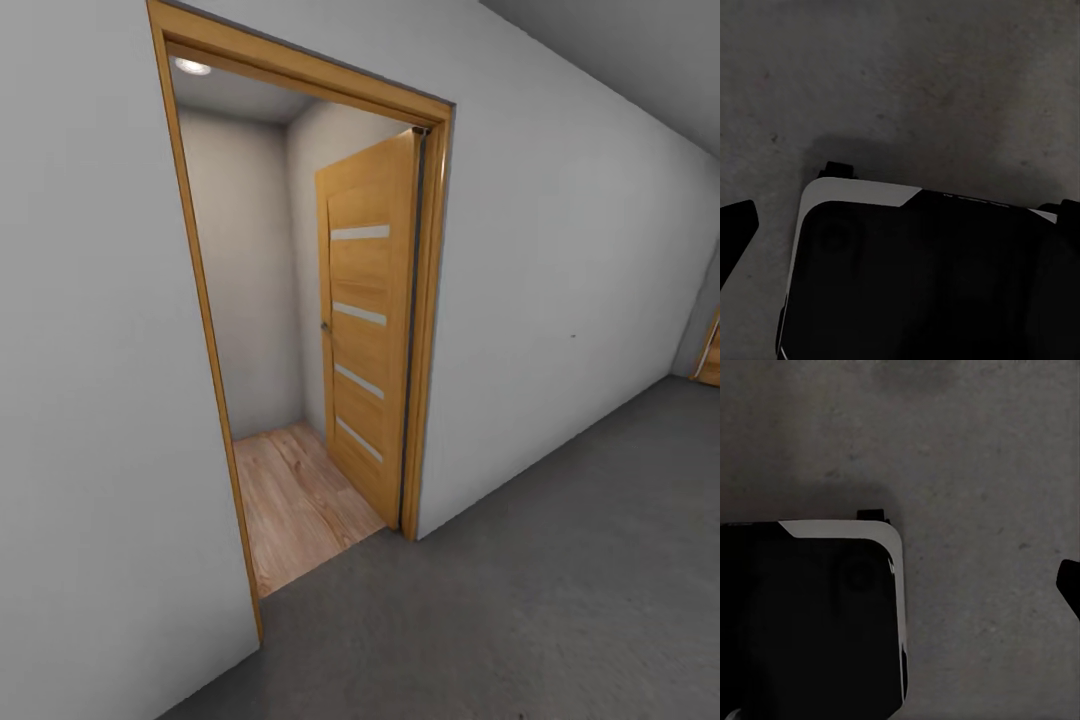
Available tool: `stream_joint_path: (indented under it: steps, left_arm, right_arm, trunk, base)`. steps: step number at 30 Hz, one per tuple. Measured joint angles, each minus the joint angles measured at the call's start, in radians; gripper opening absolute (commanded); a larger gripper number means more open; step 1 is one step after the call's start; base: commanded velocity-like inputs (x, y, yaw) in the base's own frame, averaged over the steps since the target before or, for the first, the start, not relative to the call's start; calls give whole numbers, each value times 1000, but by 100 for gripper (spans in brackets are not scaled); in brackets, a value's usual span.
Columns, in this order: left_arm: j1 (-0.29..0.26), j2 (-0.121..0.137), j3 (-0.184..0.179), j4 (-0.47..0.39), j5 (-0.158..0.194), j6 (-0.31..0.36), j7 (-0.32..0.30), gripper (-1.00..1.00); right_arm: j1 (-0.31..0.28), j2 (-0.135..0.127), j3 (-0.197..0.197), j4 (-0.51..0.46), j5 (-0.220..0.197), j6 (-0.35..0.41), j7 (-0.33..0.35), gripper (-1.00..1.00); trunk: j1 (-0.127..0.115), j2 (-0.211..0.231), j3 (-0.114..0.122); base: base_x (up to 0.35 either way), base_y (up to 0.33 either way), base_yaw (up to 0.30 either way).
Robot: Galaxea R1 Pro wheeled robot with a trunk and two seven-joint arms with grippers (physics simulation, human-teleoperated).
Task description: Move the two storage containers from the living room to the garage. In the garage, place one container on the floor and stack the other container on top of it (either order is fine).
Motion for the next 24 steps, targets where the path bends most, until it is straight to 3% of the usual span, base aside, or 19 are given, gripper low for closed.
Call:
stream_joint_path:
  steps: [6, 24]
  left_arm:
    - [0, -1, 0, 0, -1, 0, 0, 100]
    - [0, 0, 0, 0, 0, 1, 0, 100]
  right_arm:
    - [0, 0, 0, 0, 0, 0, 0, 100]
    - [0, 0, 2, 0, 6, 9, -4, 100]
  trunk:
    - [0, 0, 0]
    - [-1, 0, 0]
  base:
    - [152, -76, 0]
    - [314, -13, 0]
